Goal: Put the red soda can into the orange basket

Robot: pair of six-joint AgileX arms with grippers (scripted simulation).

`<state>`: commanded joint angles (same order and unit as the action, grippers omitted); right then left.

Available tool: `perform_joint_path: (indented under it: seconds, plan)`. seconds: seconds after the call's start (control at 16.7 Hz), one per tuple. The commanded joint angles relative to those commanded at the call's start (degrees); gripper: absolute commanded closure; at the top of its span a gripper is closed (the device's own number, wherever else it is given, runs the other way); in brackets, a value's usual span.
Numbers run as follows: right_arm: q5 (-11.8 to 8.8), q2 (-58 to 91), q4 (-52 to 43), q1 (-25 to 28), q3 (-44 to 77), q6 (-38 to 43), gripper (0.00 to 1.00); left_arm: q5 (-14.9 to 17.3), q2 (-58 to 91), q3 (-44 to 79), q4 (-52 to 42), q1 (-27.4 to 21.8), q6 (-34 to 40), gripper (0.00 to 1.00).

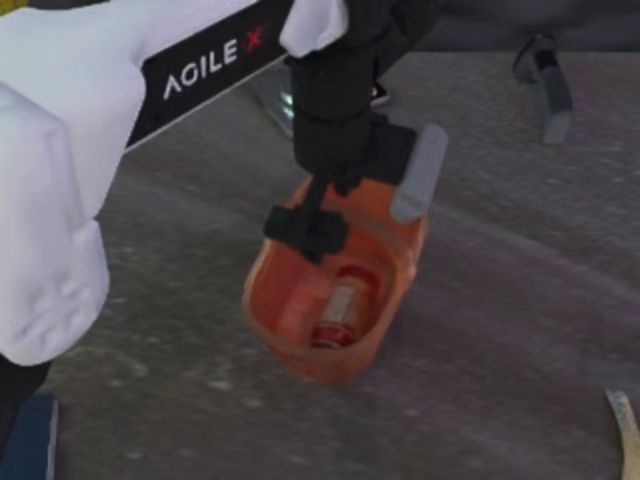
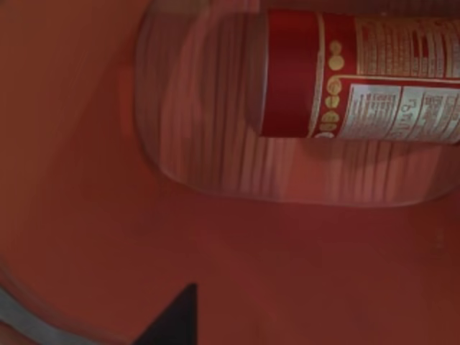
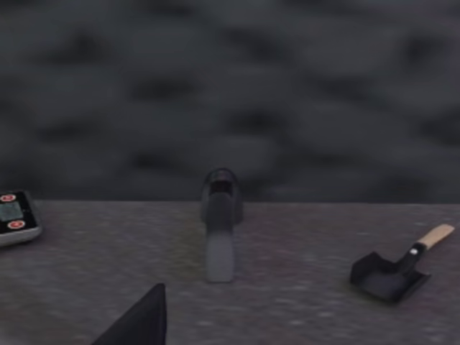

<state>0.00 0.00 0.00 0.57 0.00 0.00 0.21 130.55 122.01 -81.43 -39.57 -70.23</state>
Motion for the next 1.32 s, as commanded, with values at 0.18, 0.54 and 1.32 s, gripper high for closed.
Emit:
perform_joint_path:
  seconds: [0.18,0.54,1.32]
  plan:
    - [0.0,0.0,0.0,0.0,0.0,0.0,0.00,0.0,0.0,0.0,0.0,0.0,0.0,0.53]
    - [0.0,0.0,0.0,0.0,0.0,0.0,0.00,0.0,0.0,0.0,0.0,0.0,0.0,0.98]
    - [0.0,0.0,0.0,0.0,0.0,0.0,0.00,0.0,0.0,0.0,0.0,0.0,0.0,1.00]
